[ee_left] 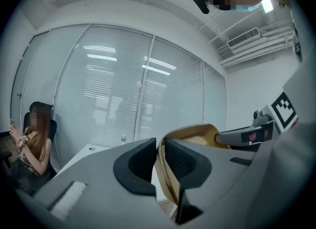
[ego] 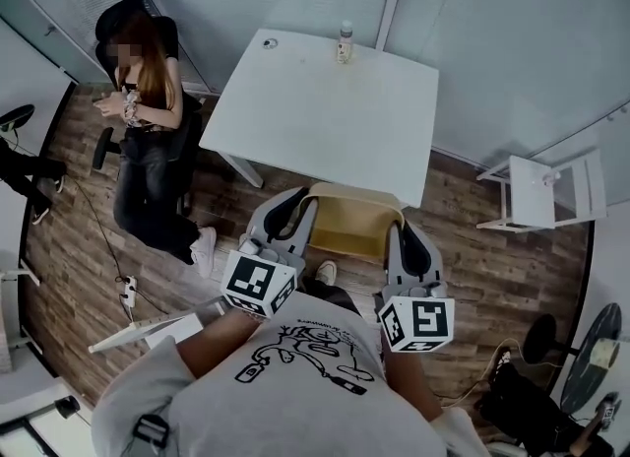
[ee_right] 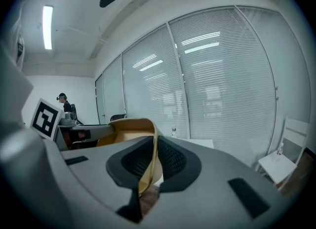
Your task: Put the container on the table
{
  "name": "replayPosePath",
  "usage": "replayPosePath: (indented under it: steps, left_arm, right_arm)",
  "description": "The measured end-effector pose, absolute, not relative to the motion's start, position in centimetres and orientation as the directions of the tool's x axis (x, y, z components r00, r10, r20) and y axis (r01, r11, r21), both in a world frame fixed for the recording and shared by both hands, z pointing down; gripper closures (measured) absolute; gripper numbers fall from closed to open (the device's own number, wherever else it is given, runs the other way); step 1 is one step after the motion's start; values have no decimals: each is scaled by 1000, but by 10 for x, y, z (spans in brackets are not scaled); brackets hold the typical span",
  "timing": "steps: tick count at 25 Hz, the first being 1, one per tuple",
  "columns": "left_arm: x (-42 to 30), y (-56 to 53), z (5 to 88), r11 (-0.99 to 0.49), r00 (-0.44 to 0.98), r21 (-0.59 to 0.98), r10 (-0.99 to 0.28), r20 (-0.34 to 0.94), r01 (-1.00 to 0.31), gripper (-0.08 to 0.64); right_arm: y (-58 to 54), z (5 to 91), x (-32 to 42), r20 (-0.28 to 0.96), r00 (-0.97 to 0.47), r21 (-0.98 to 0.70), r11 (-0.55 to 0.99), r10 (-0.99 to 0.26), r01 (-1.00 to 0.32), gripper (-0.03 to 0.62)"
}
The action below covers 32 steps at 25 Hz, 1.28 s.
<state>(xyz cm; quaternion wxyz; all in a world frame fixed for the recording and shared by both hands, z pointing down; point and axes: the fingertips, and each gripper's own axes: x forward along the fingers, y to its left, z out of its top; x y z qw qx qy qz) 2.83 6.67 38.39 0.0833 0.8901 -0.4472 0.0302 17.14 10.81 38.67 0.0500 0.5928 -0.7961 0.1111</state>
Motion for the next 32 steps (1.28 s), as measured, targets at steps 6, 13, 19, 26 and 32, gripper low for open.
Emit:
replayPosePath:
  steps: [6, 13, 19, 26, 32]
  left_arm:
    - [39, 42, 394, -580, 597, 146, -789, 146, -802, 511]
    - [37, -1, 390, -583, 601, 153, -788, 130, -798, 511]
    - [22, -55, 403, -581, 606, 178, -782, 147, -794, 511]
    - [10, -126, 413, -588, 618, 201, -770, 157, -783, 511]
    - [0, -185, 423, -597, 634, 222, -751, 183, -771, 511]
  right_arm:
    - [84, 392, 182, 226, -296, -119, 276, -928, -954, 574]
    - [43, 385, 179, 215, -294, -100, 278, -931, -955, 574]
    - [-11, 393, 163, 241, -296, -82, 284, -924, -955, 572]
    - [-81, 403, 151, 268, -286, -74, 276, -920, -958, 572]
    - [-140, 408, 140, 287, -276, -68, 268, -917, -961, 574]
